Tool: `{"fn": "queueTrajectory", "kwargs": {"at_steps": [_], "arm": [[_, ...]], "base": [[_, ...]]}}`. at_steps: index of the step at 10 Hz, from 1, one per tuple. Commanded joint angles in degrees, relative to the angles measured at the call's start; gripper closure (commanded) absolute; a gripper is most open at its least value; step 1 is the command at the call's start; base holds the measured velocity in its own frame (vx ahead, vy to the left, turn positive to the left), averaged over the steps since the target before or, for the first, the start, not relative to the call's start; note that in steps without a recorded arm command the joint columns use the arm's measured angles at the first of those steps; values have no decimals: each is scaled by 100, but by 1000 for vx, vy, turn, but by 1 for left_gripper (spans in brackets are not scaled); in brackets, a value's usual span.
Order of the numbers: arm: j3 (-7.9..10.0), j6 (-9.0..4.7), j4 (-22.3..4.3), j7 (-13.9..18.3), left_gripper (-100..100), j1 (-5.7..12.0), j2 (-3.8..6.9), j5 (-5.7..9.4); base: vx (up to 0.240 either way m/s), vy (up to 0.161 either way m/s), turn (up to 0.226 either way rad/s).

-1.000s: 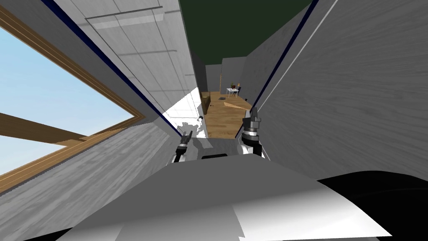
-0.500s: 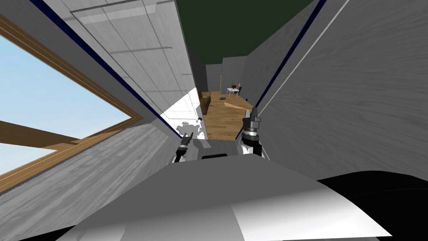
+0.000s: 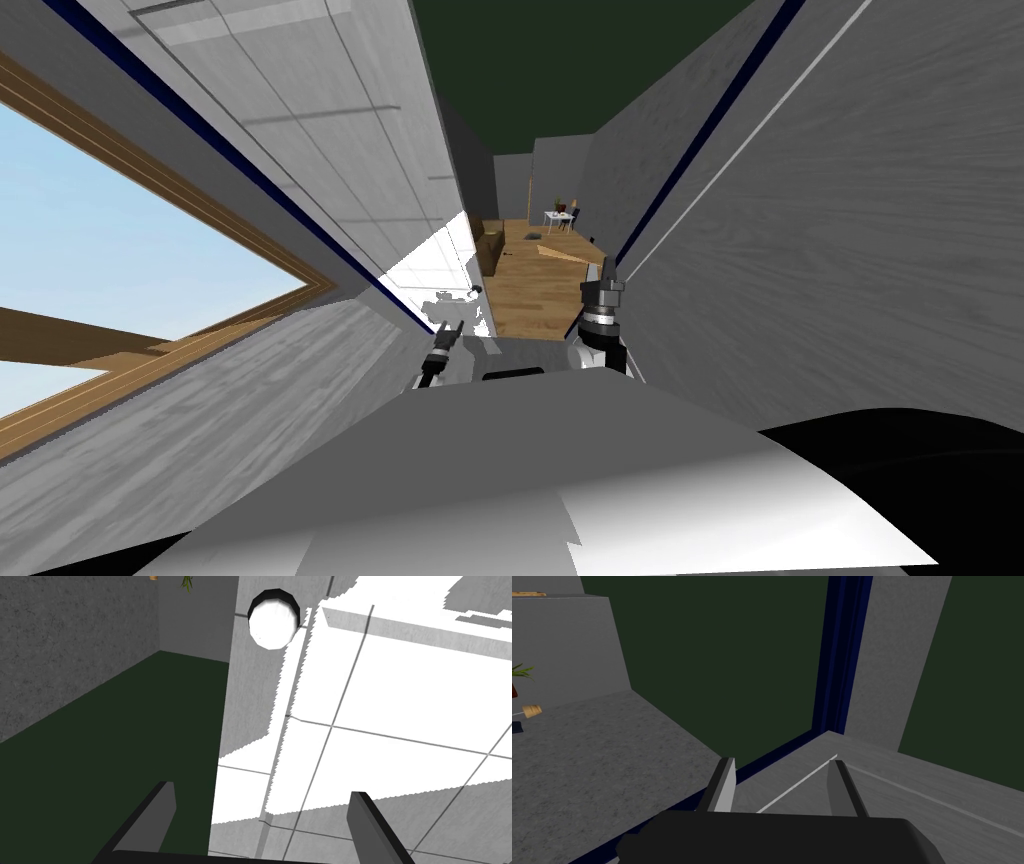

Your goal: Pull the door open

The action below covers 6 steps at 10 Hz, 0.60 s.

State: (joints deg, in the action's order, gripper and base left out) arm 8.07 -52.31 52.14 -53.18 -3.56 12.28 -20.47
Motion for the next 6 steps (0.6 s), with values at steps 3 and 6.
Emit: {"fn": "queueTrajectory", "kwargs": {"at_steps": [3,6], "arm": [[38,-103,-481,-369,-100,122,52,-141],[56,-151,-705,-531,-100,185,74,-202]], "base": [[146,-48,17],[83,-31,8]]}}
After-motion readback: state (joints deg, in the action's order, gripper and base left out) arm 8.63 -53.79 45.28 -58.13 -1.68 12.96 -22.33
